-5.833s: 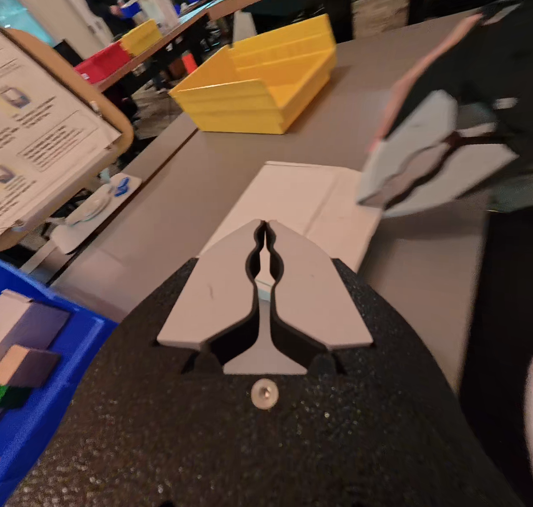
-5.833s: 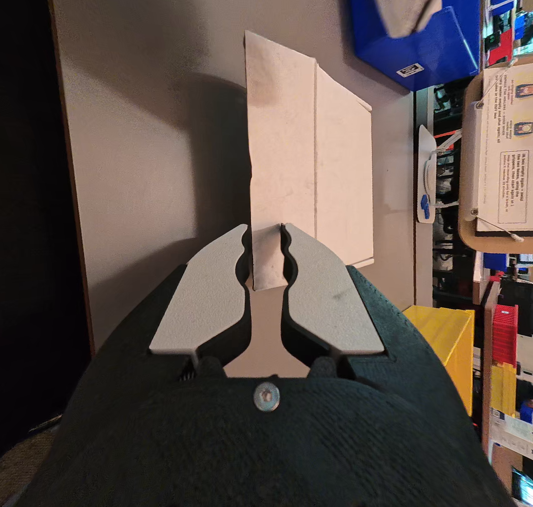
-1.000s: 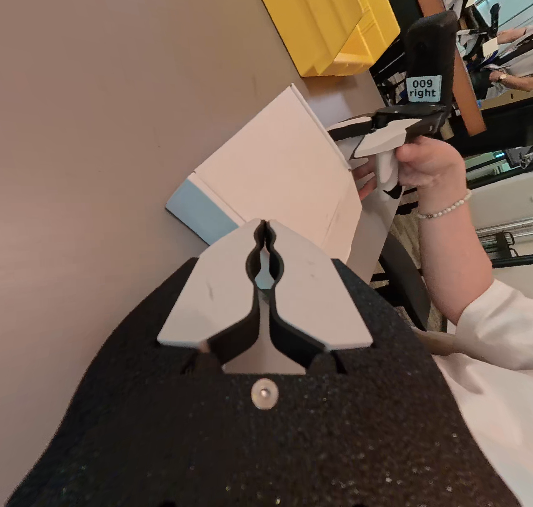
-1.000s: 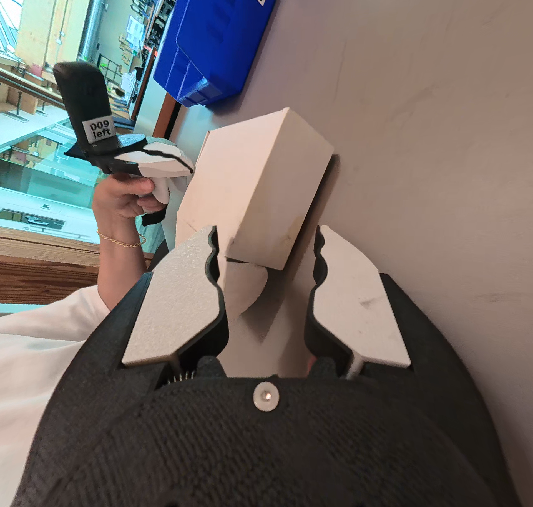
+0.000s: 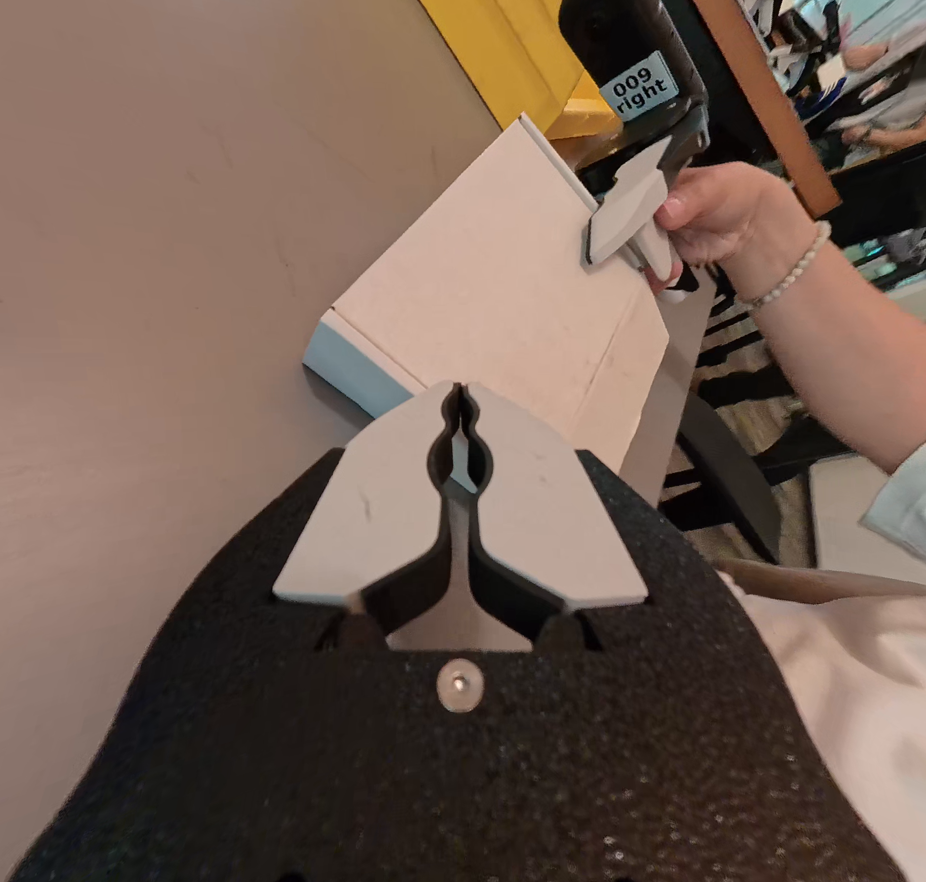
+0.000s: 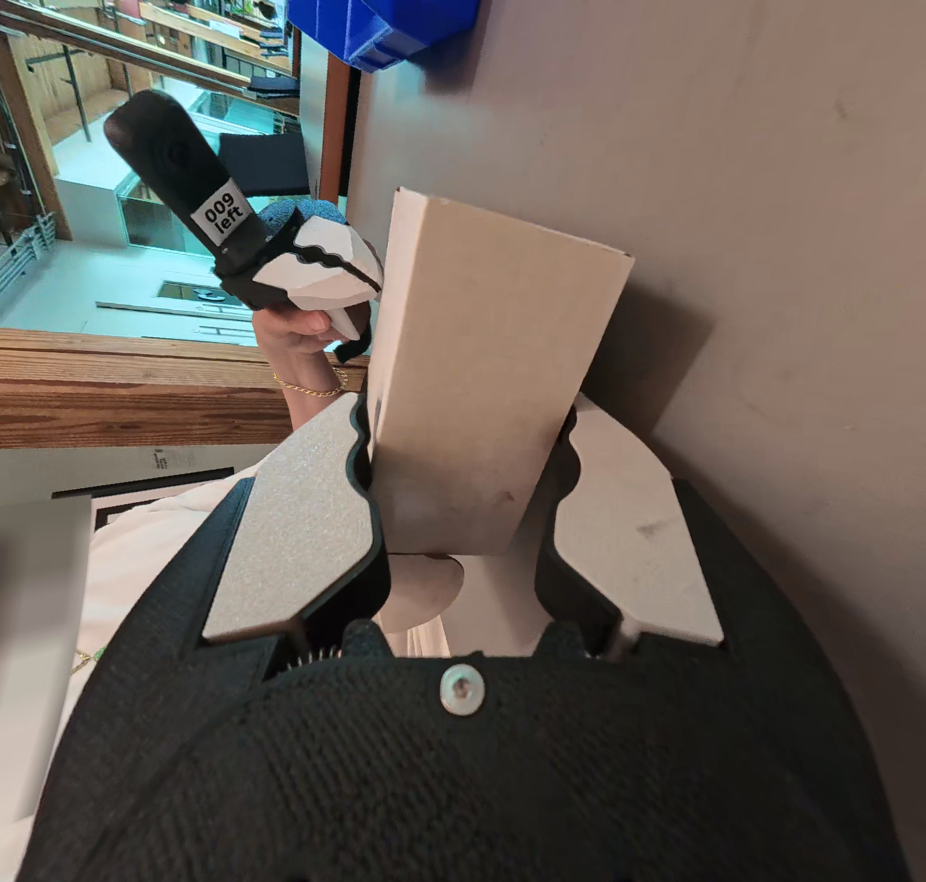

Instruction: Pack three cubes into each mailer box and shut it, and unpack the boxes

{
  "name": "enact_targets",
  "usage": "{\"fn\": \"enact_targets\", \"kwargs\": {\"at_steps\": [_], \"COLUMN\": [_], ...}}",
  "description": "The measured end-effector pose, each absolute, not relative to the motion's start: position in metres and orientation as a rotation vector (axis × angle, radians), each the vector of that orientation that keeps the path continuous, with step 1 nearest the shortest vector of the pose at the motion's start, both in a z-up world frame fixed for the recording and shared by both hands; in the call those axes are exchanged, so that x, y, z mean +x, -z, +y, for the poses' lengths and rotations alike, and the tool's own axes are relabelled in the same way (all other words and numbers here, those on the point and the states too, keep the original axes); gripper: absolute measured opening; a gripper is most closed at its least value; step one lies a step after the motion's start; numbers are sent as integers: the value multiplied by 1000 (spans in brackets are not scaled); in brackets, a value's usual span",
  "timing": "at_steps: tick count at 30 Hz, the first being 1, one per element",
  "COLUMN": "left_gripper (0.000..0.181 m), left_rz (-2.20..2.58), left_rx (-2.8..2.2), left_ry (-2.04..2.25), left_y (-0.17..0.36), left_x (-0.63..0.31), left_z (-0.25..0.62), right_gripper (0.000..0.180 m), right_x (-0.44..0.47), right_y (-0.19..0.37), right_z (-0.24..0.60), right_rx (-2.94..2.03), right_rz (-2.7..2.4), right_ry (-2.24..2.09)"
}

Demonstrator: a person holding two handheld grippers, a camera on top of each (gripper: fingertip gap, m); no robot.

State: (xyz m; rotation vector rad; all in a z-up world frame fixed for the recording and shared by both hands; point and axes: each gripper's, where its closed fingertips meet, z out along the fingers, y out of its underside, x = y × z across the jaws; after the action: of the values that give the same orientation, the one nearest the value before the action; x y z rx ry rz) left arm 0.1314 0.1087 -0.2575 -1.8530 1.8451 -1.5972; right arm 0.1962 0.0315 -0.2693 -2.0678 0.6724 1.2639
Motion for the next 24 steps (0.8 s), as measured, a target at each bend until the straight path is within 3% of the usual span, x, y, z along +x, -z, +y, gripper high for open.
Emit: {"fn": "enact_targets", "kwargs": {"at_steps": [3, 7, 11, 13, 18, 24], "left_gripper": [6, 24, 68, 78, 91, 107], "left_rz": [1938, 1869, 1867, 1893, 1833, 1611], "left_rx": [-1682, -1218, -799, -594, -245, 32], "left_ry": [1488, 1308, 954, 737, 336, 101], "left_y": [253, 204, 189, 202, 233, 228], "left_x": [129, 127, 106, 94, 85, 101], "left_z": [108, 109, 98, 97, 102, 83], "right_gripper": [72, 71, 71, 70, 70, 70], "right_x": [199, 202, 204, 206, 209, 198], "right_y": [268, 265, 259, 256, 249, 216], "right_z": [34, 38, 40, 38, 34, 39], "right_rx": [-2007, -1928, -1873, -1848, -1813, -1707], "right_rz": [733, 786, 778, 773, 764, 686], "right_ry": [-1278, -1291, -1291, -1304, -1331, -1448]}}
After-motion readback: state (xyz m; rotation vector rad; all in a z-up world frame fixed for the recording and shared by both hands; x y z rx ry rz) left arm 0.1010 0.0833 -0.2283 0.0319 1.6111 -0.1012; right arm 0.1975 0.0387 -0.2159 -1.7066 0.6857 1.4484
